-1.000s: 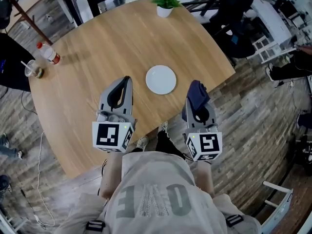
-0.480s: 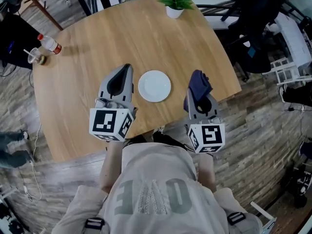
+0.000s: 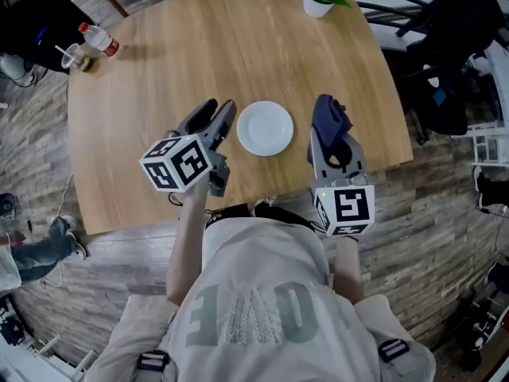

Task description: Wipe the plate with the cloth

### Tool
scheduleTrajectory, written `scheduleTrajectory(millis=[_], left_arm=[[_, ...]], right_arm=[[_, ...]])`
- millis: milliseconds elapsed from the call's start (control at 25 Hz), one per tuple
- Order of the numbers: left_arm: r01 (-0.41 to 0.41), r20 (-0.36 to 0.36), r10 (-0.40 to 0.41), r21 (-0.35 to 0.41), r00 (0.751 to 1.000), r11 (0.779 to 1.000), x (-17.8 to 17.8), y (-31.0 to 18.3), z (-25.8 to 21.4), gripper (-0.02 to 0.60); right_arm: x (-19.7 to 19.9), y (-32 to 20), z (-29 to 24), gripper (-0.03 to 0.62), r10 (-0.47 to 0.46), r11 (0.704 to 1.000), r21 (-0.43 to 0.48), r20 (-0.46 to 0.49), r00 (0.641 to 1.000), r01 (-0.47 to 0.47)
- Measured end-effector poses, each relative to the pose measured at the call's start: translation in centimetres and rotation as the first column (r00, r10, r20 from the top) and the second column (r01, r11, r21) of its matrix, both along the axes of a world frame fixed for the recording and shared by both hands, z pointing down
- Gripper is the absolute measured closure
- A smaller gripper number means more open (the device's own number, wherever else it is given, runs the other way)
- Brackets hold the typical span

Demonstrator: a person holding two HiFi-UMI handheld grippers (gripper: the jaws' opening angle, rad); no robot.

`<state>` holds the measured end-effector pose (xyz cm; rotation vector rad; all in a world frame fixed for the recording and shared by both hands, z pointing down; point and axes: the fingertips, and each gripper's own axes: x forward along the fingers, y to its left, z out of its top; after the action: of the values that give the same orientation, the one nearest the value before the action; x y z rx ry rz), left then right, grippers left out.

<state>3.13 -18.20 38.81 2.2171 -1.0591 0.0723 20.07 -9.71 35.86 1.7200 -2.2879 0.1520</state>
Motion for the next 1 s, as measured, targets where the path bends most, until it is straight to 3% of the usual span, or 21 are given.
scheduleTrajectory(millis=[80,160,280,400,520,600,760,920,1000], left_arm=[[-0.013,-0.003,0.012,-0.125,1.000,0.992,-0.1,0.3,4.1,0.393],[-0.015,-0.007,0.013,-0.241,1.000,0.971,-0.1,0.7,7.8,0.393],[-0.017,-0.068,-0.011,-0.394,0.998,0.919,-0.1,2.3,11.8,0.394],[-0.038,-0.101,-0.013,-0.494,0.995,0.869,0.4,3.8,14.5,0.394],[-0.055,-0.131,-0.021,-0.553,0.991,0.831,0.8,4.9,15.9,0.394],[-0.067,-0.156,-0.028,-0.570,0.987,0.819,1.3,5.1,16.1,0.397],[-0.079,-0.165,-0.024,-0.587,0.986,0.806,1.6,4.7,16.3,0.424],[-0.050,-0.101,-0.014,-0.603,0.995,0.797,1.3,4.7,17.2,0.525],[-0.042,-0.089,-0.015,-0.604,0.996,0.796,1.2,4.7,17.4,0.538]], right_arm=[[-0.1,-0.5,0.6,0.537,-0.010,1.000,-0.010,-0.018,1.000,0.009],[-0.2,-1.0,1.0,0.539,-0.005,1.000,-0.018,-0.025,1.000,0.004],[-0.7,-1.2,1.5,0.539,-0.008,0.999,-0.032,-0.018,1.000,0.008],[-0.9,-1.3,2.3,0.539,-0.013,0.998,-0.054,-0.023,1.000,0.011],[-0.8,-1.0,3.0,0.539,-0.003,0.997,-0.077,-0.015,1.000,0.001],[-0.6,-0.7,3.5,0.539,0.007,0.996,-0.092,-0.005,1.000,-0.008],[-0.7,-0.8,4.0,0.539,0.012,0.994,-0.108,-0.006,1.000,-0.012],[-0.8,-0.9,4.4,0.539,0.007,0.993,-0.121,-0.008,1.000,-0.008],[-0.8,-0.9,4.7,0.537,-0.005,0.992,-0.125,-0.024,1.000,0.002]])
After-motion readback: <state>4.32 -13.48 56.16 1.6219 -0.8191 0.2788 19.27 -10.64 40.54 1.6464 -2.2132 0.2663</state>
